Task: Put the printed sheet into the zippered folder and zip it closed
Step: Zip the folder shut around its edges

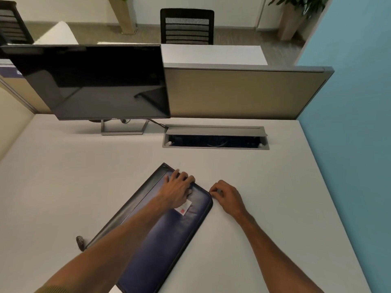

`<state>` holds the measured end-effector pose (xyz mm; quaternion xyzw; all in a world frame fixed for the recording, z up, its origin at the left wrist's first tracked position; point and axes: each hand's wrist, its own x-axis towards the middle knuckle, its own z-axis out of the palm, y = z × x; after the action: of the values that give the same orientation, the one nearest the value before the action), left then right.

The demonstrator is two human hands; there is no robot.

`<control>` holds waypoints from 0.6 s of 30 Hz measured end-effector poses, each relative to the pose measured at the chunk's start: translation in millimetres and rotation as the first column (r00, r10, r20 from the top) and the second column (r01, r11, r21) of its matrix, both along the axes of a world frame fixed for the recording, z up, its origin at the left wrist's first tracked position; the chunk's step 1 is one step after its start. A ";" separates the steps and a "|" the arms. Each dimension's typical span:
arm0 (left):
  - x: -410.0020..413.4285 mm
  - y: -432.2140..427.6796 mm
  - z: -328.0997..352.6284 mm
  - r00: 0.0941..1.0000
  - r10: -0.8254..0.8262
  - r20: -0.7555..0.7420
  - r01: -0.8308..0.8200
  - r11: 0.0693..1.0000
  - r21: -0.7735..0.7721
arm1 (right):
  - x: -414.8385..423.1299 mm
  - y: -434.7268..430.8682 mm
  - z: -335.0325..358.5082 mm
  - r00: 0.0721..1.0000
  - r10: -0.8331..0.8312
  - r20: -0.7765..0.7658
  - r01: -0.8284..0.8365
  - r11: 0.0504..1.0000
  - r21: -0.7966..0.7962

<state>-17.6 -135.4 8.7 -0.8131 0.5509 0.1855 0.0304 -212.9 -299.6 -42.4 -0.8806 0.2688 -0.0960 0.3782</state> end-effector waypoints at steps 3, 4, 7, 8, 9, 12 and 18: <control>-5.2 1.1 -3.1 0.999 -0.054 0.003 0.054 0.998 -0.043 | 11.5 -3.1 1.0 1.000 0.017 0.014 -0.017 1.000 0.017; -9.0 0.9 -3.7 0.997 -0.073 0.005 0.073 0.996 -0.044 | 17.6 -3.1 2.0 0.999 0.029 0.014 -0.029 0.999 0.017; -17.8 2.5 -5.7 0.998 -0.066 -0.006 0.065 0.995 -0.076 | 37.2 -0.3 3.7 0.999 0.047 0.022 -0.048 0.999 0.020; -17.4 3.7 -4.3 0.999 -0.031 -0.029 0.027 0.994 -0.105 | 42.0 0.0 3.8 0.999 0.042 0.028 -0.043 0.999 0.025; -14.4 4.8 -2.1 0.998 0.018 -0.060 -0.027 0.990 -0.140 | 45.5 -0.3 3.9 0.999 0.032 0.036 -0.033 0.999 0.030; 7.4 10.3 -3.4 0.979 0.180 -0.100 -0.199 0.950 -0.242 | 50.6 -2.3 4.4 0.999 0.006 0.050 -0.007 0.999 0.032; 47.5 30.9 -16.0 0.806 0.523 -0.276 -0.574 0.806 -0.147 | 54.0 -7.0 3.1 0.999 0.017 0.032 -0.018 0.998 0.052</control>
<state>30.0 -104.5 -7.3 -0.9100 0.3078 0.2131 -0.1782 -158.9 -306.6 -39.3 -0.8712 0.2575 -0.0994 0.4060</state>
